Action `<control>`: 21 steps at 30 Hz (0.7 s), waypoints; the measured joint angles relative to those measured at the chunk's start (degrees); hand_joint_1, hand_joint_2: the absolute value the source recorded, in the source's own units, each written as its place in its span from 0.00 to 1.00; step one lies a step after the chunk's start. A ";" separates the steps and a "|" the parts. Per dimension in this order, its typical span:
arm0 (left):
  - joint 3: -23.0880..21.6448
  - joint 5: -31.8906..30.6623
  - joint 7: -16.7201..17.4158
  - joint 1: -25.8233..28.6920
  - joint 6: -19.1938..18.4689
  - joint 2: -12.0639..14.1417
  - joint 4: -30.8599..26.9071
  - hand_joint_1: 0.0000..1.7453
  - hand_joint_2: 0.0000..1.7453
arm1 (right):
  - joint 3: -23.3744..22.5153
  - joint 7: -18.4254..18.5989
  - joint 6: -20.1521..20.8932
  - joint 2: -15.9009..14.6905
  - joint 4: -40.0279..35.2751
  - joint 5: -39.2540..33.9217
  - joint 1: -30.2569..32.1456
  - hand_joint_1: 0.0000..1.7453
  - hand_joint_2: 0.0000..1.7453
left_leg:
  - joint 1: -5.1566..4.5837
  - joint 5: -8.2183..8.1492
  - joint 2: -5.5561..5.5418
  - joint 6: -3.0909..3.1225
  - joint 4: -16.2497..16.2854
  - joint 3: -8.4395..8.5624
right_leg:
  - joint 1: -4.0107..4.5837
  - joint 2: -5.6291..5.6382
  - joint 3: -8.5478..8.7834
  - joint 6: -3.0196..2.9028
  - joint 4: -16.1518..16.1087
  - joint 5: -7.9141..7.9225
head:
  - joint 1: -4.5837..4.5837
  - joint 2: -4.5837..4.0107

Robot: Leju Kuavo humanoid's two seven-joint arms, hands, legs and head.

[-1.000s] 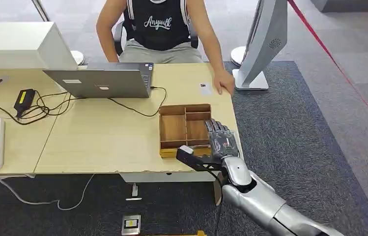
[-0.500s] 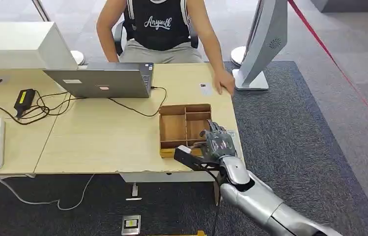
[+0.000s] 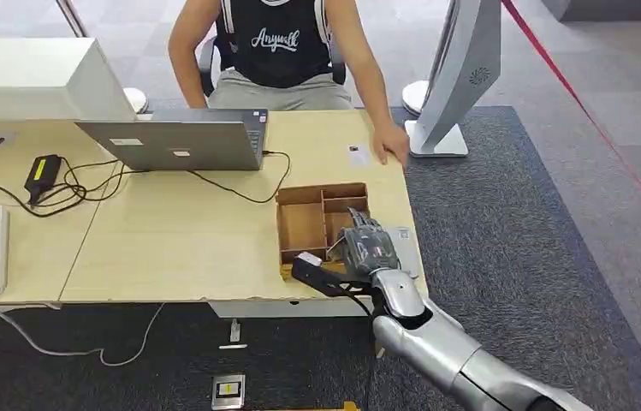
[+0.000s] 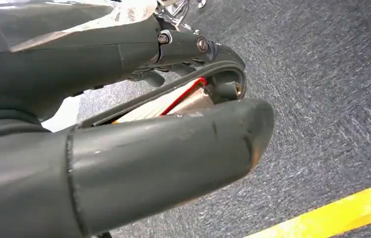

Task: Pass the card to the sensor for recognition and then transmit it.

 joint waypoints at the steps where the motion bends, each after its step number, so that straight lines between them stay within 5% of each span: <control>1: 0.00 0.00 0.00 0.00 0.00 0.00 0.00 0.00 0.00 | 0.09 0.00 0.02 0.13 0.13 -0.09 -0.08 1.00 1.00 | 0.00 0.00 0.01 0.00 0.00 0.01 | 0.00 0.00 0.00 0.00 0.00 0.00 | 0.00 0.00; 12: 0.00 0.00 0.15 -0.01 0.02 -0.02 0.00 0.00 0.00 | 0.64 -0.13 -0.52 0.66 1.16 -0.59 -0.27 1.00 1.00 | 0.00 0.00 0.01 0.00 0.00 0.02 | 0.00 0.00 0.00 0.00 0.00 0.00 | -0.02 0.02; 21: 0.00 0.00 -0.63 0.04 0.20 -0.09 0.00 0.00 0.00 | -0.15 2.34 -5.68 0.09 -1.83 3.06 -2.98 1.00 1.00 | -0.01 0.02 0.03 -0.01 0.01 0.02 | 0.00 0.00 0.00 0.00 0.00 0.01 | -0.02 0.00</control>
